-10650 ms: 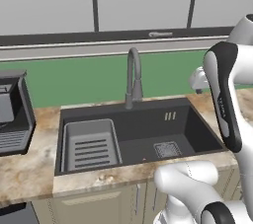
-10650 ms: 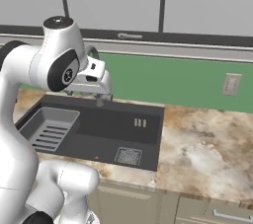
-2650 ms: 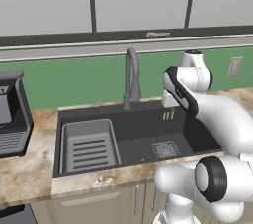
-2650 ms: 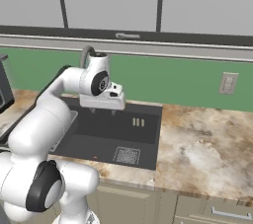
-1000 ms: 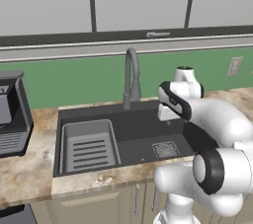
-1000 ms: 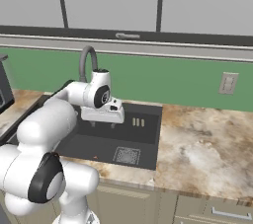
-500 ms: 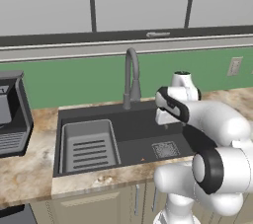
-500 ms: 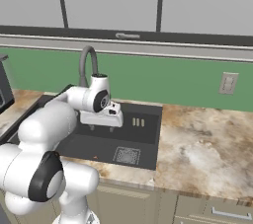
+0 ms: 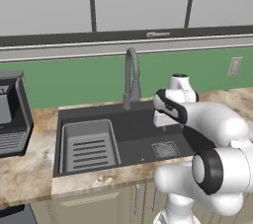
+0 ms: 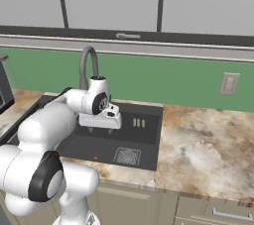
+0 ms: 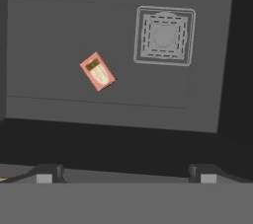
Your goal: Pick up the dish brush and bar soap from the sink, and place them back in the cabinet, and close the cabinet doors.
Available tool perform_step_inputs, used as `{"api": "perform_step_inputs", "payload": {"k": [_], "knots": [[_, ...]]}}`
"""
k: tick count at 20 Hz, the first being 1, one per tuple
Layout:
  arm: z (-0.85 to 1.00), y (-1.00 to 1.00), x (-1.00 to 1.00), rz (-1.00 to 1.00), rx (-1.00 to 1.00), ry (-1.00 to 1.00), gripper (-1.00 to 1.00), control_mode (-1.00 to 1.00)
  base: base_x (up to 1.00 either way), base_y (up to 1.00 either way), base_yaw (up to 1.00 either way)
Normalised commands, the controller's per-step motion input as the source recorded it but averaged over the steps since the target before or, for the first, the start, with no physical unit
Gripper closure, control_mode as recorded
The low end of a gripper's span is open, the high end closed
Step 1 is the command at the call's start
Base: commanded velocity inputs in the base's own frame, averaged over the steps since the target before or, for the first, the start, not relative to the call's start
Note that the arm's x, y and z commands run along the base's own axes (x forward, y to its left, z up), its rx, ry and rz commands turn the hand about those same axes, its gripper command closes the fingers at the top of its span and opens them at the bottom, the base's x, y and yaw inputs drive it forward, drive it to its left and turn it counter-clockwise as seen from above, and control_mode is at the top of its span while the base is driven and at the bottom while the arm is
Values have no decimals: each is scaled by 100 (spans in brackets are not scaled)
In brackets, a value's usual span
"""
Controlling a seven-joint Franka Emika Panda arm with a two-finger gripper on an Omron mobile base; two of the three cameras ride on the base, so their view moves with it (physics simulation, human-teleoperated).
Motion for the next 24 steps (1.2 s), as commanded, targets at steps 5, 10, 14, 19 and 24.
{"api": "perform_step_inputs", "payload": {"k": [5,10,14,19,24], "knots": [[-9,10,0,0,0,0,-100,-100,0,0,0],[-12,12,0,0,0,0,-100,-100,0,0,0],[-14,15,0,0,0,0,-100,-100,0,0,0],[-13,13,0,0,0,1,-100,-100,0,0,0],[-12,12,0,0,0,0,-100,-100,0,0,0]]}}
